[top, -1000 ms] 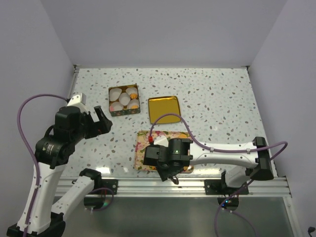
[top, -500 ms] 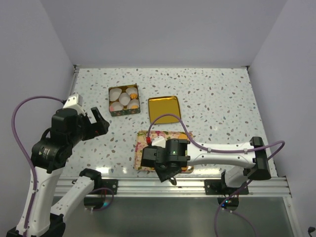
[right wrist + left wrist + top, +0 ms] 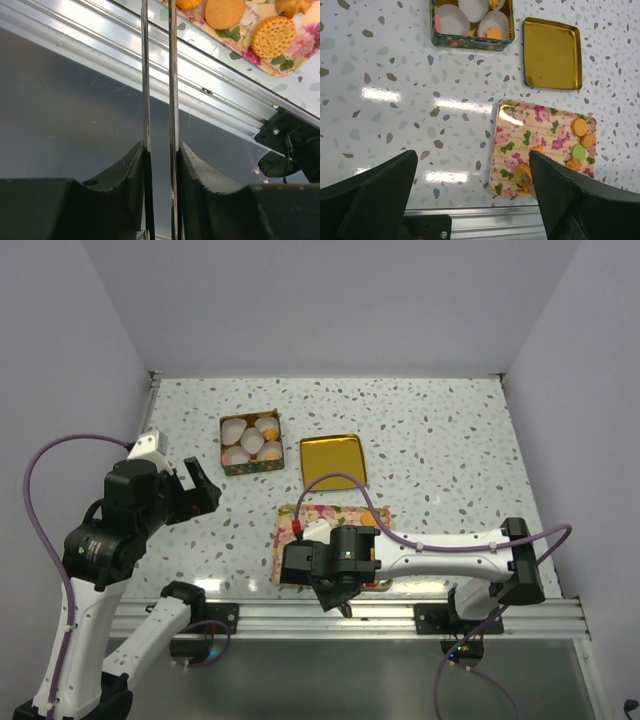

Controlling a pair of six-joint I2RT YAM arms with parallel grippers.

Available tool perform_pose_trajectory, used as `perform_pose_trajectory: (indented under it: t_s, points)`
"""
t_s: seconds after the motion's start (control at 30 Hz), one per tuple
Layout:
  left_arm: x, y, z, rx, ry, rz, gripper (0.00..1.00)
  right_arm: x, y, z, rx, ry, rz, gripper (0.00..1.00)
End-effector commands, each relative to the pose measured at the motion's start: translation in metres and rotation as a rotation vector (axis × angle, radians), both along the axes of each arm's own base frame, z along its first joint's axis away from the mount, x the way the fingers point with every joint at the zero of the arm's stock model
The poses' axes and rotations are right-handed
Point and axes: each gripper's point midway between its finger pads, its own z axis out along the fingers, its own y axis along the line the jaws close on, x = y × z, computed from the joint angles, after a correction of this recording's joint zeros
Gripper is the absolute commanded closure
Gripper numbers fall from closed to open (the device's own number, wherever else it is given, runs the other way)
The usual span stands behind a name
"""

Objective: Pack the cookies

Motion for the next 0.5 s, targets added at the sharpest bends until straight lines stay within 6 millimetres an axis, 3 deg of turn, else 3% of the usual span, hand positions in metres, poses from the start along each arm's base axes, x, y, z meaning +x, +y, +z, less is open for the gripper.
perform_pose_trajectory:
  t_s: [0.0,0.1,0.23,0.27,0.3,0.47]
  points:
    - [0.000,0.004,0.010,0.027,-0.028,-0.003,0.00,0.007,0.007,0.014,0.036,-0.046,-0.040,0.73]
    - [0.000,0.004,0.010,0.030,-0.027,-0.006,0.00,0.011,0.010,0.024,0.049,-0.069,-0.044,0.73]
    - [0.001,0.005,0.014,0.037,-0.034,-0.008,0.00,0.031,0.012,0.045,0.046,-0.159,-0.058,0.74]
    - [0.002,0.005,0.015,0.039,-0.035,-0.005,0.00,0.035,0.020,0.057,0.080,-0.171,-0.048,0.74]
    - [0.002,0.006,0.016,0.041,-0.038,-0.005,0.00,0.041,0.023,0.058,0.069,-0.180,-0.051,0.74]
    - [0.004,0.005,0.024,0.041,-0.049,-0.008,0.00,0.099,0.046,0.088,0.151,-0.225,-0.085,0.74]
